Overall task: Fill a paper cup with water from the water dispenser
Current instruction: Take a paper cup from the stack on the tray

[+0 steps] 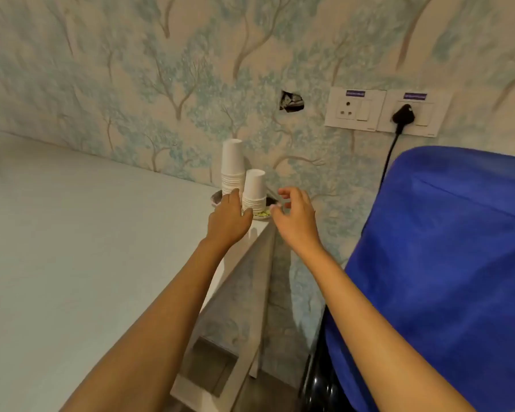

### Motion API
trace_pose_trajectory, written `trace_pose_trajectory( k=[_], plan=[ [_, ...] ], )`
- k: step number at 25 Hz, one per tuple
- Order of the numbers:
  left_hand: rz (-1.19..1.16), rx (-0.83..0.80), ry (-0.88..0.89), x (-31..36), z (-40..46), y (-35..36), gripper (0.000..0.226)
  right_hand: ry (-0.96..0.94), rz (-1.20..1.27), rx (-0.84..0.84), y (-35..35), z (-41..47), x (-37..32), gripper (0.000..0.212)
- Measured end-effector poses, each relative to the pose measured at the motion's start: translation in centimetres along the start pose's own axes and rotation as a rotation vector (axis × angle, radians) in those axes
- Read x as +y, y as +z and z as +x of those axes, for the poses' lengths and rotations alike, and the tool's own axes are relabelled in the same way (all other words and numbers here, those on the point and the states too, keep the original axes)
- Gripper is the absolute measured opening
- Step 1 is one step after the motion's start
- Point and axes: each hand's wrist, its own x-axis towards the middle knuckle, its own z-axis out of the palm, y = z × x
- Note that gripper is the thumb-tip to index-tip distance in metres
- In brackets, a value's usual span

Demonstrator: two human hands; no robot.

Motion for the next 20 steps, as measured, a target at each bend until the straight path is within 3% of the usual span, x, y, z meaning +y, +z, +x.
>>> trace_pose_trajectory(
  k=[5, 8, 13, 20],
  plan=[
    [-0.118, -0.094, -0.074, -4.1, 5.1, 2.2, 0.04, 0.177, 0.075, -0.012, 4.2, 8.5, 1.2, 0.032],
    [-0.242, -0.074, -0.094, -4.8, 7.6, 3.0, 0.036, 0.232, 0.049, -0.036, 6.6, 12.8, 2.5, 0.044],
    [-0.34, -0.102, -0.033, -7.0, 10.4, 5.9, 0.05, 0.304, -0.077, -0.259, 9.6, 16.9, 5.1, 0.069],
    [-0.404, -0.037, -0.002, -7.8, 10.6, 9.1, 0.061, 0.281, -0.129, -0.237, 10.3, 17.7, 6.1, 0.06]
  ],
)
